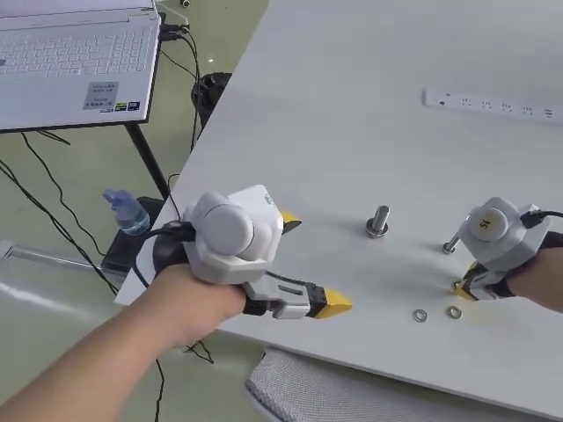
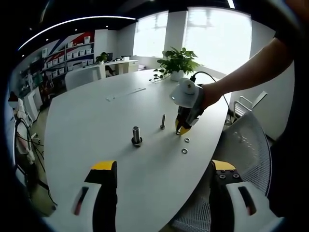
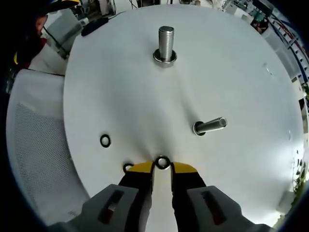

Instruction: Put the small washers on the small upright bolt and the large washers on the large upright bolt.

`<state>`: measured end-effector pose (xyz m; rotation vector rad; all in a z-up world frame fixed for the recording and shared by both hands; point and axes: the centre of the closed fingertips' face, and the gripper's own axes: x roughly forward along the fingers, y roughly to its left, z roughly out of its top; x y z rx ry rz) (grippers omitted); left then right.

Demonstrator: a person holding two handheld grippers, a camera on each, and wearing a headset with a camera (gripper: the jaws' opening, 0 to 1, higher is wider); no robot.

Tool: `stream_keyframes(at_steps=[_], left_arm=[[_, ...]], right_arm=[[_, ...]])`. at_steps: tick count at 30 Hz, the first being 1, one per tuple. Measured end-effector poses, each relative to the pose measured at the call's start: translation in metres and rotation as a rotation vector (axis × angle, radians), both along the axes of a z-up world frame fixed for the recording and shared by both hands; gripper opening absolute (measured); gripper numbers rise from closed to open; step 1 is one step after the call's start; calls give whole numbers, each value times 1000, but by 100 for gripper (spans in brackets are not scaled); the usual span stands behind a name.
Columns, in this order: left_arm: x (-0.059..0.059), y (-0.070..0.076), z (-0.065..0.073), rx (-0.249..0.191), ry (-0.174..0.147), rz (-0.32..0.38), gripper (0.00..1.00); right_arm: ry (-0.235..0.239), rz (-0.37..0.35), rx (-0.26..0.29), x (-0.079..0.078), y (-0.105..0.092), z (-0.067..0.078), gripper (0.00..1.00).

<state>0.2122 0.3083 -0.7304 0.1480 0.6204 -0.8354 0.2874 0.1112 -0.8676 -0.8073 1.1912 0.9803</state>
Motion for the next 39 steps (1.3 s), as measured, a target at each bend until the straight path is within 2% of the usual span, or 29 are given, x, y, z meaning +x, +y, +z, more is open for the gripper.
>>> stream_keyframes(at_steps=[9, 16, 24, 39], left_arm=[[1, 1, 1, 5, 1, 1, 77], [0, 1, 0, 12, 3, 0, 77], [-4, 2, -3, 17, 13, 1, 76], [-8, 2, -6, 24, 21, 1, 74]], right_arm=[[-10, 15, -21, 0, 0, 0, 15], [1, 13, -18, 0, 0, 0, 15], [16, -8, -32, 0, 1, 0, 16], [7, -40, -24, 0, -1, -1, 14]])
